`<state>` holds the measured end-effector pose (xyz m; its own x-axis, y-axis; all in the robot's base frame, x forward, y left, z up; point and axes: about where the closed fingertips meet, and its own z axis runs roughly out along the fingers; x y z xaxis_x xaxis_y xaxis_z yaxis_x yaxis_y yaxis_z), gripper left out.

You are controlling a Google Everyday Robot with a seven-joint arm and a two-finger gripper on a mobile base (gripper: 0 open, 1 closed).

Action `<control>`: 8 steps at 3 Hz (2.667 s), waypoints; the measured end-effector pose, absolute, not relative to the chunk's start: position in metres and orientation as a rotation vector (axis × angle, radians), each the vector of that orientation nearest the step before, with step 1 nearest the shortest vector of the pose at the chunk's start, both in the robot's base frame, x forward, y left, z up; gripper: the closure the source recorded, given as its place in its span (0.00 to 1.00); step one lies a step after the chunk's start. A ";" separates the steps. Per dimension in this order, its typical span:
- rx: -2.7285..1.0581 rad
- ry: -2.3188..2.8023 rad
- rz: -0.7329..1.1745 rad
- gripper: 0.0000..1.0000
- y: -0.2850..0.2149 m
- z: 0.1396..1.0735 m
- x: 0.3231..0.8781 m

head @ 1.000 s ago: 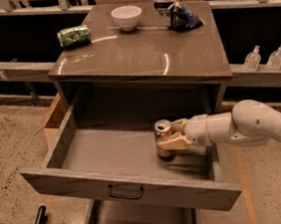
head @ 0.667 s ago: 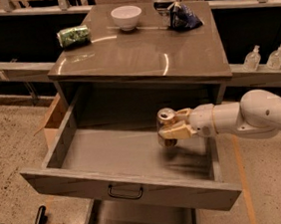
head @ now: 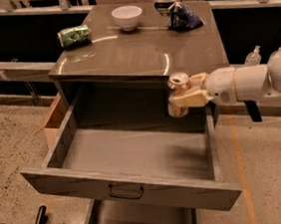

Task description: Pick orange can from top drawer and place on counter

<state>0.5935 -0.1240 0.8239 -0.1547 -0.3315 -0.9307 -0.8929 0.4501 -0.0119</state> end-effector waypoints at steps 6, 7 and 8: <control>-0.900 1.762 0.289 0.82 -0.228 0.906 0.749; -0.816 1.786 0.296 0.58 -0.232 0.894 0.758; -0.775 1.803 0.290 0.34 -0.231 0.882 0.763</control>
Offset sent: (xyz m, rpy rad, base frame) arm 0.1065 -0.0399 0.1284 -0.1540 -0.2332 -0.0439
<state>0.7629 -0.2307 0.8819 -0.1874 -0.3634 -0.9126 -0.6313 0.7563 -0.1715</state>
